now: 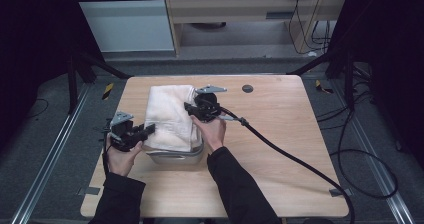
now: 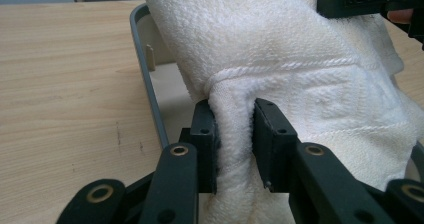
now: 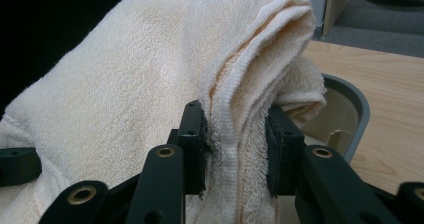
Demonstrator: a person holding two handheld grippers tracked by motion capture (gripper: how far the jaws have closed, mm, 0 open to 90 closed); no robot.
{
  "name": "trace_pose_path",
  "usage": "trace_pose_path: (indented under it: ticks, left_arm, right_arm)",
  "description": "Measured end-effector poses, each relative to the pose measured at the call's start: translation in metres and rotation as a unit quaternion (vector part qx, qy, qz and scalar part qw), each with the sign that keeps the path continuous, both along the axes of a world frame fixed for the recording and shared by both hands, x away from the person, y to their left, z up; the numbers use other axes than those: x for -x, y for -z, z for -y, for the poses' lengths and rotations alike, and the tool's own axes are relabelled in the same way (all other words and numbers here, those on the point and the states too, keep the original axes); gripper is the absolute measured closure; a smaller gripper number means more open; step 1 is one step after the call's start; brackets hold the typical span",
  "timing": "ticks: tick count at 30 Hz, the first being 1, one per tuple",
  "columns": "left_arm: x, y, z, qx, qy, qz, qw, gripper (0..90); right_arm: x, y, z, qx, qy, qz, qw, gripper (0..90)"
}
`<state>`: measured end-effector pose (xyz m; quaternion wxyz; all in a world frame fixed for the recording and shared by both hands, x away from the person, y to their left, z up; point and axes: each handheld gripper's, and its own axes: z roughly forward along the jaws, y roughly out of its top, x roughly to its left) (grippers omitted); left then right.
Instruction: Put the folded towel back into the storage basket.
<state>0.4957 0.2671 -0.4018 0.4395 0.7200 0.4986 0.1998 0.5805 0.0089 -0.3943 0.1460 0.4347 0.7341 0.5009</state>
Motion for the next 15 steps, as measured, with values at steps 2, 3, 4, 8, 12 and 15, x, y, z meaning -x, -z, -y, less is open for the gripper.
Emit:
trace_pose_path:
  ticks: [2,3,4,8,12,15]
  left_arm:
    - [-0.001,0.002,0.0,-0.002,0.001,-0.003,1.0,71.8]
    - [-0.001,0.003,0.0,-0.002,0.001,-0.005,1.0,71.8]
    - [-0.002,0.004,0.001,-0.004,0.001,-0.006,1.0,71.8]
    - [-0.003,0.007,0.002,-0.011,0.002,-0.012,0.9999,71.7]
    - [-0.004,0.011,0.004,-0.013,0.0,-0.018,0.9998,71.7]
    - [-0.006,0.014,0.005,-0.017,0.0,-0.021,0.9996,71.6]
  right_arm:
    - [-0.001,0.004,0.0,0.003,0.0,-0.003,1.0,66.5]
    - [-0.001,0.005,0.0,0.002,0.001,-0.008,1.0,66.5]
    - [-0.001,0.006,0.0,0.002,0.001,-0.008,1.0,66.5]
    - [-0.002,0.01,0.0,0.007,0.0,-0.011,0.9999,66.5]
    - [-0.003,0.014,0.0,0.012,0.001,-0.014,0.9998,66.5]
    - [-0.003,0.017,0.0,0.017,0.001,-0.015,0.9998,66.5]
